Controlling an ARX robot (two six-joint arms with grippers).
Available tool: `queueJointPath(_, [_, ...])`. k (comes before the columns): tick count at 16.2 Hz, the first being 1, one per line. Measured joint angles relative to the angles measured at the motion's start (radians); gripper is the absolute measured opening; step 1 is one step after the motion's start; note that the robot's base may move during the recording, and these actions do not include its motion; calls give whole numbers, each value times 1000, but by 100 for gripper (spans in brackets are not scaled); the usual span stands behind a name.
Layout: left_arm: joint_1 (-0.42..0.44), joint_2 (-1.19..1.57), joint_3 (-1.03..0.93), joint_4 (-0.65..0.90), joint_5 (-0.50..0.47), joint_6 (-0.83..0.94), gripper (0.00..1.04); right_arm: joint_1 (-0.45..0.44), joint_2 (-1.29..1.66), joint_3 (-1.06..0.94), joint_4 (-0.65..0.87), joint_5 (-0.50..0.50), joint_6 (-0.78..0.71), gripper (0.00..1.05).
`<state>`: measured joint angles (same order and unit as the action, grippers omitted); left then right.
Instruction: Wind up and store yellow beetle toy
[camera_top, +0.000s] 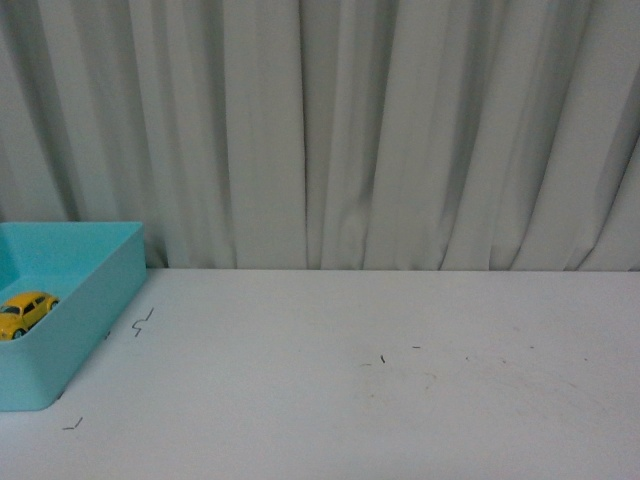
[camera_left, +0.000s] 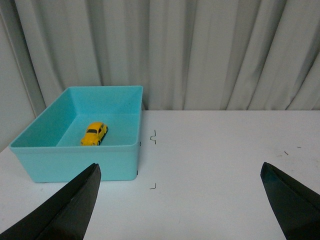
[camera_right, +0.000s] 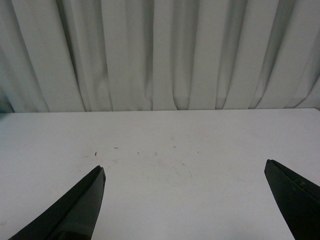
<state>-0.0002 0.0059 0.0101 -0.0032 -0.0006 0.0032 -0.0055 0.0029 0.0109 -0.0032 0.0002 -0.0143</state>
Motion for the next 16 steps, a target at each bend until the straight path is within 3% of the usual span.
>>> queueJointPath(16, [0, 0, 0, 0, 0, 0, 98, 0, 0, 0, 0, 0, 0, 98])
